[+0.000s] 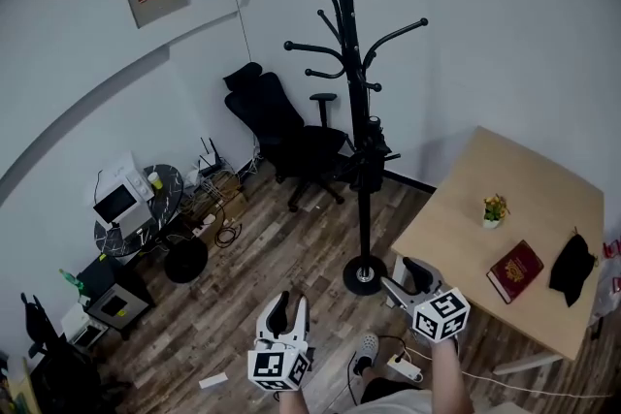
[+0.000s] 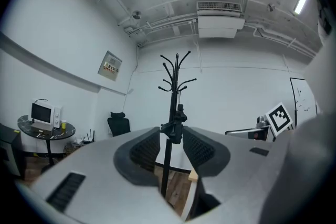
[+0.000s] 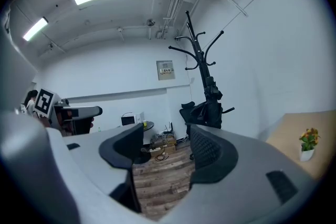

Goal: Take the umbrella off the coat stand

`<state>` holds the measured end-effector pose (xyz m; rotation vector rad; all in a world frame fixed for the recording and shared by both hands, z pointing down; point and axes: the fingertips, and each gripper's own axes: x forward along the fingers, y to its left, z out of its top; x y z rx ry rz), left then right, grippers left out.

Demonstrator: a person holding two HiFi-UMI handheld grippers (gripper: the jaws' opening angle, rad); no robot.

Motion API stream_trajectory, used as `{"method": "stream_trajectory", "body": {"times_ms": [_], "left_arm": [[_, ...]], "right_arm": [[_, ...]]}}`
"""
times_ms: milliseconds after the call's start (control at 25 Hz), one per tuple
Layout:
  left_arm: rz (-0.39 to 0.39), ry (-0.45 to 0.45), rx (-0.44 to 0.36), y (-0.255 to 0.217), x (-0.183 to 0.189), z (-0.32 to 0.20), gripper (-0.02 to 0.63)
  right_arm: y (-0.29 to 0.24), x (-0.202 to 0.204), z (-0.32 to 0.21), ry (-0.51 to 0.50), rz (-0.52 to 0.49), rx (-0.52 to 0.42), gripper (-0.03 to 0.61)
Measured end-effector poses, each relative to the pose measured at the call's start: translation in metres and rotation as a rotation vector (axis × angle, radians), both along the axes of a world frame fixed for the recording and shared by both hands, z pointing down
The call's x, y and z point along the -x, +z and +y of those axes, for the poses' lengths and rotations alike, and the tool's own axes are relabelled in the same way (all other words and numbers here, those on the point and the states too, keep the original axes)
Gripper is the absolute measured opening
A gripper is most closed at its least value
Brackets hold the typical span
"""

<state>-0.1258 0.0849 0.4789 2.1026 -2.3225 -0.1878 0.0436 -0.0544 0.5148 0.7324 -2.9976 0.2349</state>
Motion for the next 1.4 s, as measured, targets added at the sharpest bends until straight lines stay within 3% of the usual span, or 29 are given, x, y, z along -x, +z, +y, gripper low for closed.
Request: {"method": "stream_trajectory", "body": {"times_ms": [520, 800, 960, 1400], "left_arm": [[-0.013, 0.055, -0.020, -0.015, 0.047, -0.109, 0.138], [-0.048, 0.102, -0.015, -0.023, 0.058, -0.168, 0.138], [-0.057, 0.115, 0.005, -0.014, 0.062, -0.194, 0.138], [-0.093, 0.193, 0.008, -0.017, 0.072, -0.281, 0.138]], "right_arm": [[0.000, 0.054, -0.101, 0.060, 0.033, 0.002, 0.290], [-0.012, 0.068, -0.163, 0.133, 0.002, -0.009, 0.290], [-0.004, 0.076, -0.187, 0.179, 0.045, -0.046, 0.290], [-0.008, 0.088, -0.259, 0.228, 0.000, -0.029, 0.287]]}}
